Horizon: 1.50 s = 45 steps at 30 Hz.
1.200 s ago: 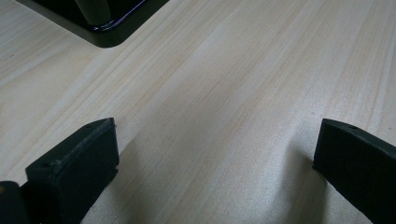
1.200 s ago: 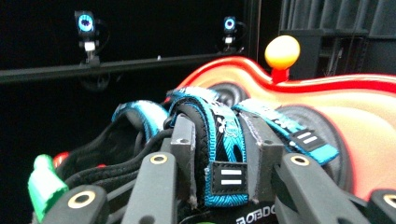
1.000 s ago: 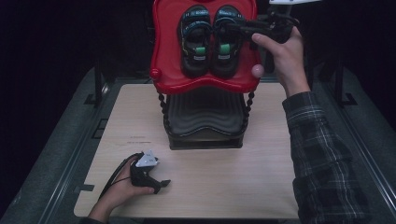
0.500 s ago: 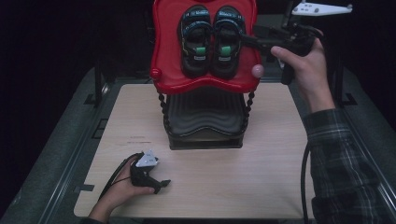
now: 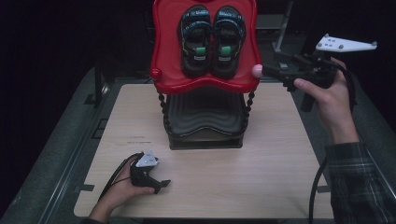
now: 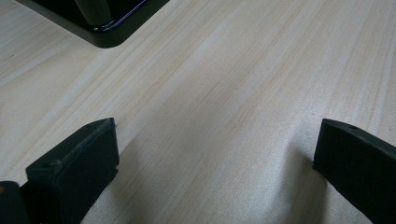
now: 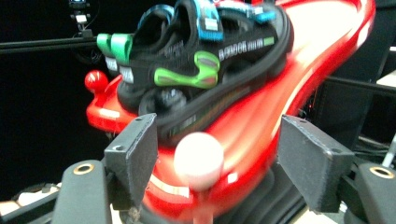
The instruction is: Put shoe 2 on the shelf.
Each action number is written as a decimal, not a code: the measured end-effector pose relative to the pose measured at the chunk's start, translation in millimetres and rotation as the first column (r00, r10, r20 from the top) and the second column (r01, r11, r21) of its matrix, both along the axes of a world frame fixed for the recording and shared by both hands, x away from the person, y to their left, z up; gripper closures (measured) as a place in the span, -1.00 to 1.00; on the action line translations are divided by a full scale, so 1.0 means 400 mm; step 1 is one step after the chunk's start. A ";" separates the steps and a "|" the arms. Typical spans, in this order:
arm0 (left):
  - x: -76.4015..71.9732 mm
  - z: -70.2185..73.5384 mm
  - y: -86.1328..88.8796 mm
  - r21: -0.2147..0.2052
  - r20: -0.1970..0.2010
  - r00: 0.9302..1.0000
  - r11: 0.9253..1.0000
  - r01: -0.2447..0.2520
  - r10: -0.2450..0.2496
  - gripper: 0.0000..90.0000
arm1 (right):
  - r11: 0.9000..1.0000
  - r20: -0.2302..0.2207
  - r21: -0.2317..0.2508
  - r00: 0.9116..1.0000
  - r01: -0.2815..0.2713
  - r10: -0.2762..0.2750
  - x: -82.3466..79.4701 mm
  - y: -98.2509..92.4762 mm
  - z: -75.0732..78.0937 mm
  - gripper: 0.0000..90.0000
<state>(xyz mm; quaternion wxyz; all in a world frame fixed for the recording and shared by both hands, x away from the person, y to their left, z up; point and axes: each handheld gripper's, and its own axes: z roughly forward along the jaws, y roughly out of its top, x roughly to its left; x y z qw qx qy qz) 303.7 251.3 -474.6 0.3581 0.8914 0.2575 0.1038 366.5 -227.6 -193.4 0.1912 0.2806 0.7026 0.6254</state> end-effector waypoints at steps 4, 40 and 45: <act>0.000 0.000 0.000 0.000 0.000 1.000 1.000 0.000 0.000 -1.00 | 1.000 -0.019 -0.001 1.000 0.007 -0.007 -0.020 -0.022 -0.044 -0.38; 0.000 0.000 -0.001 -0.003 0.001 1.000 1.000 -0.004 0.004 -1.00 | 0.973 -0.314 -0.222 0.941 0.058 -0.128 -0.216 -0.106 -0.582 -0.48; 0.000 -0.001 -0.001 -0.004 0.003 1.000 1.000 -0.004 0.004 -1.00 | 0.952 -0.351 -0.300 0.921 0.060 -0.169 -0.233 -0.127 -0.639 -0.48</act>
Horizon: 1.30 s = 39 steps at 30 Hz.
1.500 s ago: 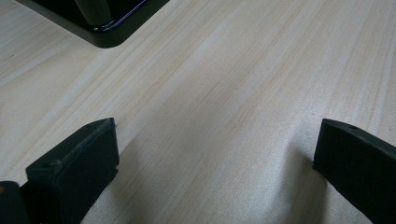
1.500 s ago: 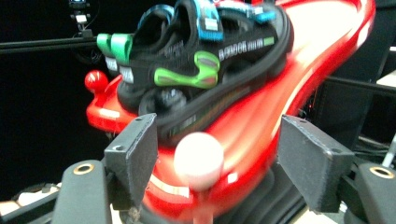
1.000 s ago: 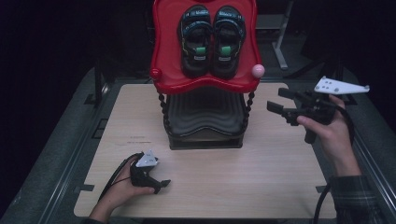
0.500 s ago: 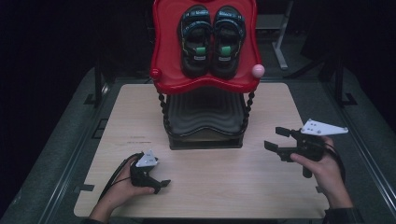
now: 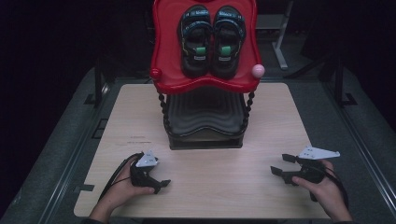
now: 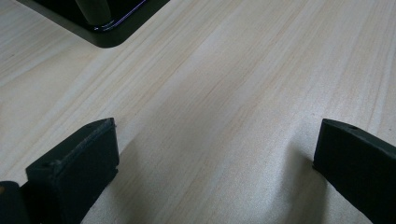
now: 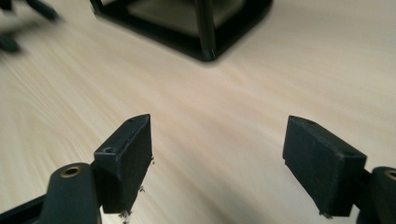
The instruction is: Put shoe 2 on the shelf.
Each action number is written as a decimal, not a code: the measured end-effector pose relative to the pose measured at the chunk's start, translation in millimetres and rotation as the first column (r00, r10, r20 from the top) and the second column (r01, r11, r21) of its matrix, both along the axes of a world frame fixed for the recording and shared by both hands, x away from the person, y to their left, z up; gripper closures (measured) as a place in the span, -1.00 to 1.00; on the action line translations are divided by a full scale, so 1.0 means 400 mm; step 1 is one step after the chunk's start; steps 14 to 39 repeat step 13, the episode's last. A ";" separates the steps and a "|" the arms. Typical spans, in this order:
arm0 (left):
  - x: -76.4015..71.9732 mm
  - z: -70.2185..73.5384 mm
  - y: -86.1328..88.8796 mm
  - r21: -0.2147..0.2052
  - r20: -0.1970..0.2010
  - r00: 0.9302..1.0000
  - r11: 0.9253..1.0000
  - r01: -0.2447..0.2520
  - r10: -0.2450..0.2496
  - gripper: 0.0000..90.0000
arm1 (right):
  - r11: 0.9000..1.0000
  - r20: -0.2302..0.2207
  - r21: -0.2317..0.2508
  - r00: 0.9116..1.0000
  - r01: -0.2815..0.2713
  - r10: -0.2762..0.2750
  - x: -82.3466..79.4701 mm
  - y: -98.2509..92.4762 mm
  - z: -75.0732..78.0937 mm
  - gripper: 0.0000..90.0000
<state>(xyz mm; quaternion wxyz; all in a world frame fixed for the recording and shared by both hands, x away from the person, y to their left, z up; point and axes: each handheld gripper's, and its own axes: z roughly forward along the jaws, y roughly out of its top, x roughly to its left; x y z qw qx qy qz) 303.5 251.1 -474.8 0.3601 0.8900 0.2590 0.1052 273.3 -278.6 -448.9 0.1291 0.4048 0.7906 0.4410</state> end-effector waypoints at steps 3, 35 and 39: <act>0.000 0.000 0.000 0.000 0.000 1.000 1.000 0.000 0.000 -1.00 | 0.999 -0.029 -0.049 1.000 0.005 -0.007 -0.006 -0.009 -0.029 -0.48; 0.000 0.000 0.000 0.000 0.001 1.000 1.000 -0.001 0.001 -1.00 | 0.988 -0.054 -0.152 0.999 -0.004 -0.004 -0.005 -0.004 -0.069 -0.53; 0.000 0.000 0.000 0.000 0.001 1.000 1.000 -0.001 0.001 -1.00 | 0.988 -0.054 -0.152 0.999 -0.004 -0.004 -0.005 -0.004 -0.069 -0.53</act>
